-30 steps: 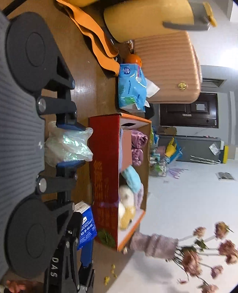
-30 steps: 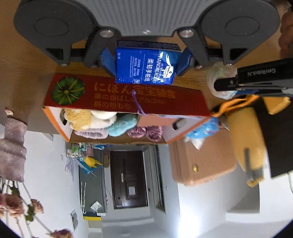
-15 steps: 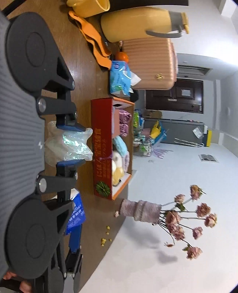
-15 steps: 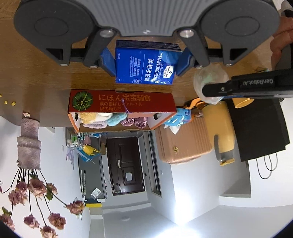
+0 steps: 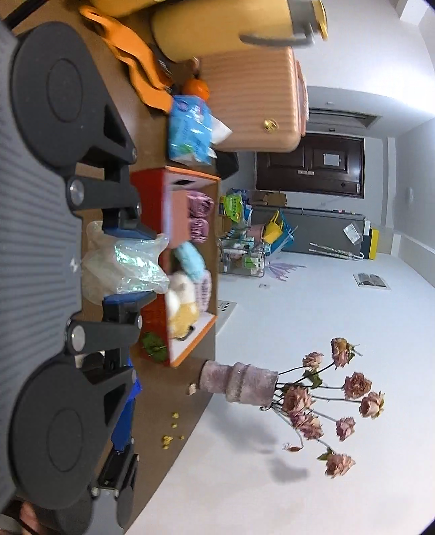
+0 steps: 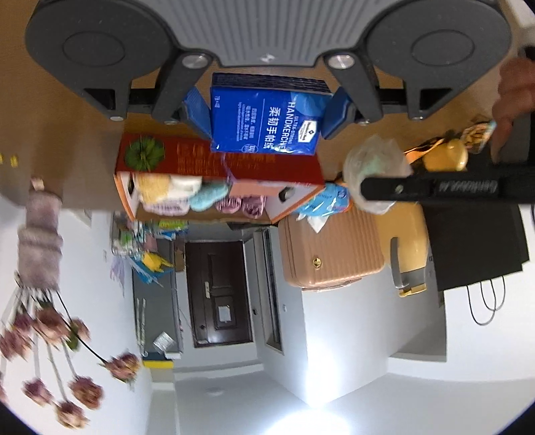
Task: Organize soft objects
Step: 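Carry the handkerchief pack and plastic bag with both tools over the box, then open both tools to drop the pack and bag into the box, then withdraw both tools from the box back over the table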
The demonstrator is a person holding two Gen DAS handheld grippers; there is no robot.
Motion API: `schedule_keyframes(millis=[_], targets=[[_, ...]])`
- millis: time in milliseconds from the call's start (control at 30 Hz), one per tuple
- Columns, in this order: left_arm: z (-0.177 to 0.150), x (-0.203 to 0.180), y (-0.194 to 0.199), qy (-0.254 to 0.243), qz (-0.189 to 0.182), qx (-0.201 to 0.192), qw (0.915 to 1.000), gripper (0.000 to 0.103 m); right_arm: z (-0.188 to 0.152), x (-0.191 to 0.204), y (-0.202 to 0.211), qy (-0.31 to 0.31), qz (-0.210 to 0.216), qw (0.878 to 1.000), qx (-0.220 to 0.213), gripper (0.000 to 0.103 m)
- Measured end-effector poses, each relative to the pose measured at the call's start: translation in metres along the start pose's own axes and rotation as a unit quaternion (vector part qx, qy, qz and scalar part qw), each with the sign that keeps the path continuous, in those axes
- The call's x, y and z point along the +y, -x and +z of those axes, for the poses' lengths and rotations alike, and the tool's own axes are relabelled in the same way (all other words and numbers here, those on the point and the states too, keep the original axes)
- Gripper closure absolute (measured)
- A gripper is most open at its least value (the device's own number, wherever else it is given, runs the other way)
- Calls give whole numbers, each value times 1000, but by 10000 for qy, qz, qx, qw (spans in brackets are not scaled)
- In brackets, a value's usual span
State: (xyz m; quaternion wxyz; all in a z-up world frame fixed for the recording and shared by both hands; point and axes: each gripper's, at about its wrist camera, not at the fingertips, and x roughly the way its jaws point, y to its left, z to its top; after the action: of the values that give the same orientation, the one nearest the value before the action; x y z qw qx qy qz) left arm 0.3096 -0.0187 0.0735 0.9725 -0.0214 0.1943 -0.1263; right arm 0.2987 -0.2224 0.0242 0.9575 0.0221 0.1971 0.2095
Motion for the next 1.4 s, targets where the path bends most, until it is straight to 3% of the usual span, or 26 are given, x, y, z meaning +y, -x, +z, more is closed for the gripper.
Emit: schedule_keyframes(millis=[300,433,567,667,700,767,1000,1400], targets=[[66,19,-134,48,-76,111,9999,72,68,-38,-123,323,-85,9994,9,33],[76,21,-182,32,-170,237,9996,72,74,-51,-182,401,-36,9986,334,33],[72,26,-220,54,-123,397,9991,70,75,-62,-218,253,-27,9990,380,30],[67,31,-237,112,-182,490,9986,64,67,-63,-230,329,-3,9984,454,26],[65,31,-241,121,-223,491,9985,53,63,-62,-229,386,-4,9983,428,25],[61,31,-245,98,-238,484,9985,47,60,-64,-228,411,-125,9984,376,20],[65,33,-235,138,-120,498,9986,44,67,-75,-208,214,-284,9989,301,19],[99,25,-146,-6,230,74,9997,32,113,-75,-124,128,-567,9983,-89,16]])
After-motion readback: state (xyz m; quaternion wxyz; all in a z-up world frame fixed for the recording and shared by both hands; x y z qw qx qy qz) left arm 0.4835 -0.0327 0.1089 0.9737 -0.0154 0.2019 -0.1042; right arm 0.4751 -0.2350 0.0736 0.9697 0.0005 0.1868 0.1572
